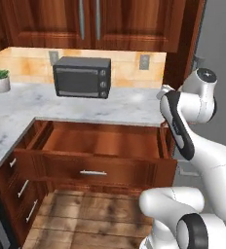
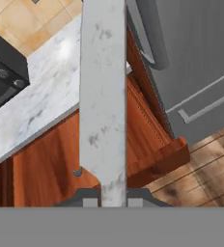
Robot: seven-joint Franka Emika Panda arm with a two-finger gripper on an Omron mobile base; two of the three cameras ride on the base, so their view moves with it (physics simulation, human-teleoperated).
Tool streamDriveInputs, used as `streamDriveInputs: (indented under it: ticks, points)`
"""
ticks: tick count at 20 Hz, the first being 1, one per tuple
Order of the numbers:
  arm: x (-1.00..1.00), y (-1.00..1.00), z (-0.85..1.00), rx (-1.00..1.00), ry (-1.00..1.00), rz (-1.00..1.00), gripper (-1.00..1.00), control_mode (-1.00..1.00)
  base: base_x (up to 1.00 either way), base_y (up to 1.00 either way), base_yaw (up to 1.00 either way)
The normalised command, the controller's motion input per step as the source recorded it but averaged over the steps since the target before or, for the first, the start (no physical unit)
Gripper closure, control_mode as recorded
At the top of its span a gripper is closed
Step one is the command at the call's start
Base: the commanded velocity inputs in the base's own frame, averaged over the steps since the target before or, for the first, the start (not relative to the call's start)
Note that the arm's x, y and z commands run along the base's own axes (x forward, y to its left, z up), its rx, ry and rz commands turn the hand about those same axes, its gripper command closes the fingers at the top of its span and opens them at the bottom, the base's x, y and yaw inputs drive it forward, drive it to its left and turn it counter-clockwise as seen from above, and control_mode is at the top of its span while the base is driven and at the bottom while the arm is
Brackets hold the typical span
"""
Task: Pick up the metallic utensils from the counter and place them in the open drawer. Make sure not to pick up any wooden utensils.
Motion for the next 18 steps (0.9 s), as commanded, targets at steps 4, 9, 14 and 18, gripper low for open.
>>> streamDriveInputs:
  ticks: [4,9,14,18]
  points:
    - [0.00,0.00,0.00,0.00,0.00,0.00,1.00,1.00,0.03,0.63,-0.47]
    - [0.00,0.00,0.00,0.00,0.00,0.00,1.00,1.00,0.36,0.86,-0.38]
    - [0.00,0.00,0.00,0.00,0.00,0.00,1.00,1.00,0.25,0.64,-0.18]
    - [0.00,0.00,0.00,0.00,0.00,0.00,1.00,1.00,0.40,0.32,-0.13]
